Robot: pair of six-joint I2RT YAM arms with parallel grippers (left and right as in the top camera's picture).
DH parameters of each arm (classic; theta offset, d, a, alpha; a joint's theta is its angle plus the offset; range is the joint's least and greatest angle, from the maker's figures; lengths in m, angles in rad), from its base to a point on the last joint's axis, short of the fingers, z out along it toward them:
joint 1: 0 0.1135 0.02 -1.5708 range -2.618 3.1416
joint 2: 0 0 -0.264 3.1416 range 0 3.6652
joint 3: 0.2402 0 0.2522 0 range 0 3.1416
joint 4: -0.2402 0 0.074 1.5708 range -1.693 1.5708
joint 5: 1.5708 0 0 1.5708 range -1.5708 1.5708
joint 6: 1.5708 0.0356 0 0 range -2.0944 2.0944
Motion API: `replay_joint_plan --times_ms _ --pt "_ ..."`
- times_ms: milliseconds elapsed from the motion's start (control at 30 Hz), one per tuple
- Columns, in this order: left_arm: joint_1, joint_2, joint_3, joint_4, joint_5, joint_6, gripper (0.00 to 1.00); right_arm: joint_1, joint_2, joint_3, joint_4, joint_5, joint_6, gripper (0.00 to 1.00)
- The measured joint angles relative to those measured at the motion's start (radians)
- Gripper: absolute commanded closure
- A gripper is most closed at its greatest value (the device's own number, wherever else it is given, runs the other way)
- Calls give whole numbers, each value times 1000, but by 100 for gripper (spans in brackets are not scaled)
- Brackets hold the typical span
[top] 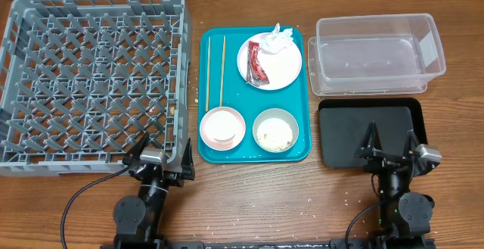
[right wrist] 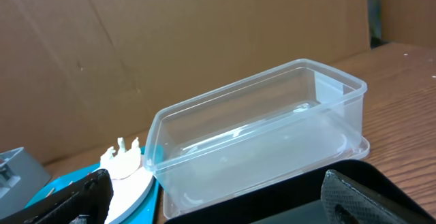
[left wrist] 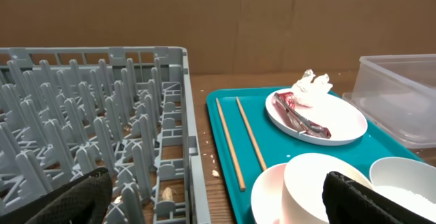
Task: Sort waste into correct bins and load items into the dishwasher
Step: 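Raise both arms from rest toward the teal tray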
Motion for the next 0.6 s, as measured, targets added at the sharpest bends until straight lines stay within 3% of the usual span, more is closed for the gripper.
replay_joint_plan --times_ms 333,600 --pt "0 0 41 70 69 -65 0 0 0 34 -12 -239 1 0" --pt "0 116 380 -175 87 -97 0 0 141 382 -225 -369 0 0"
